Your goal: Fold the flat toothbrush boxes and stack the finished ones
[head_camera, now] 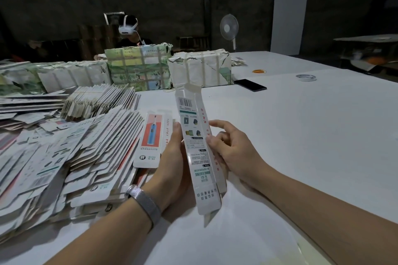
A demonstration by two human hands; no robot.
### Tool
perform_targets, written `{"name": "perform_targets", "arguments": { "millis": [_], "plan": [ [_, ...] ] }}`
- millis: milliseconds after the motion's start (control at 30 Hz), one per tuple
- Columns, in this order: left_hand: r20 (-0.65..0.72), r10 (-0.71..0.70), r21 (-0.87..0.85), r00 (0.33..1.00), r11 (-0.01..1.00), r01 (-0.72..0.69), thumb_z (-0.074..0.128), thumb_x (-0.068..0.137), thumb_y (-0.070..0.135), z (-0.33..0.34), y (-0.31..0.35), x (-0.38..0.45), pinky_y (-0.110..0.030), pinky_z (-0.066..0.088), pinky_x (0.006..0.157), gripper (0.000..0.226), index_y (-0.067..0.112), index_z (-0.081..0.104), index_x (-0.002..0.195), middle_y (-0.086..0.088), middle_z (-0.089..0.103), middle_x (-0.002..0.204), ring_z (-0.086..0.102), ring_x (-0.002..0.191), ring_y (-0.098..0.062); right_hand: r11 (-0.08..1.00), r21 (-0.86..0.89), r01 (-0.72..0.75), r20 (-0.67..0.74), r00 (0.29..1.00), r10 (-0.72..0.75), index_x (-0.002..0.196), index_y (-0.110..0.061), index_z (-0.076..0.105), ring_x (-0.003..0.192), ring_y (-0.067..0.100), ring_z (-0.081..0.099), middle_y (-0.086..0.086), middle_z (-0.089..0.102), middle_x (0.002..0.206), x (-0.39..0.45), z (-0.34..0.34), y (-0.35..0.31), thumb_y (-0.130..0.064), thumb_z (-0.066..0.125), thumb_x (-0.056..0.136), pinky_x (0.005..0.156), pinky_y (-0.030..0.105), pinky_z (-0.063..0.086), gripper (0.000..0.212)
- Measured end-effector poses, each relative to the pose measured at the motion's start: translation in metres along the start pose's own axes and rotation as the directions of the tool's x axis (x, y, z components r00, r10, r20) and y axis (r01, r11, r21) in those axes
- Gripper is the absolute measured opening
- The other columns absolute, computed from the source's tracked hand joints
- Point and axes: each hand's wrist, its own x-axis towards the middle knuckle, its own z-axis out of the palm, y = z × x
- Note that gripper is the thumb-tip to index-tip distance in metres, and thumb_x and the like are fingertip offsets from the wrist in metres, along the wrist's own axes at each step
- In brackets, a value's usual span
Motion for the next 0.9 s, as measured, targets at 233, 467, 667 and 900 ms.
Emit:
{"name": "perform_targets", "arguments": {
  "millis": [233, 467, 667, 900],
  "plan": [
    [-0.002, 0.015, 0.009, 1.000, 1.000, -0.015, 0.040, 0.083, 0.073, -0.0023, 0.0013, -0.0020, -0.046, 0.061, 0.080, 0.069, 0.028, 0.067, 0.127, -0.014, 0.075, 0.114, 0.073, 0.104, -0.034, 0.992, -0.096, 0.083, 0.020, 0.996, -0.081, 0.126, -0.039, 0.052, 0.082, 0.025, 0.070, -0.008, 0.058, 0.067, -0.0001, -0.0001, -0.0011, -0.023, 0.062, 0.098, 0.083, 0.048, 0.060, 0.034],
    [0.108, 0.040, -0.017, 0.993, 0.999, -0.038, 0.040, 0.097, 0.061, 0.0007, 0.0012, -0.0032, -0.043, 0.059, 0.090, 0.057, 0.024, 0.057, 0.137, -0.015, 0.070, 0.126, 0.067, 0.118, -0.033, 0.993, -0.092, 0.072, -0.005, 0.997, -0.073, 0.139, -0.030, 0.056, 0.087, 0.028, 0.073, 0.014, 0.073, 0.094, 0.0008, -0.0015, 0.0008, -0.041, 0.064, 0.093, 0.081, 0.047, 0.061, 0.048],
    [0.133, 0.041, -0.064, 0.990, 0.997, -0.033, 0.044, 0.098, 0.057, 0.0004, 0.0027, -0.0023, -0.045, 0.057, 0.094, 0.061, 0.019, 0.047, 0.144, -0.017, 0.068, 0.129, 0.065, 0.122, -0.034, 0.984, -0.149, 0.097, 0.024, 0.995, -0.095, 0.131, -0.035, 0.060, 0.081, 0.021, 0.075, 0.005, 0.076, 0.088, 0.0012, -0.0031, 0.0059, -0.061, 0.065, 0.078, 0.076, 0.040, 0.061, 0.059],
    [0.148, 0.005, -0.130, 0.989, 0.991, 0.015, 0.044, 0.094, 0.055, 0.0023, 0.0049, -0.0035, -0.037, 0.061, 0.080, 0.054, 0.021, 0.053, 0.135, -0.014, 0.073, 0.120, 0.070, 0.112, -0.031, 0.985, -0.154, 0.082, 0.006, 0.997, -0.082, 0.119, -0.046, 0.061, 0.060, 0.006, 0.066, -0.008, 0.063, 0.062, 0.0012, -0.0026, 0.0045, -0.048, 0.068, 0.087, 0.052, 0.016, 0.048, 0.033]
  ]
}}
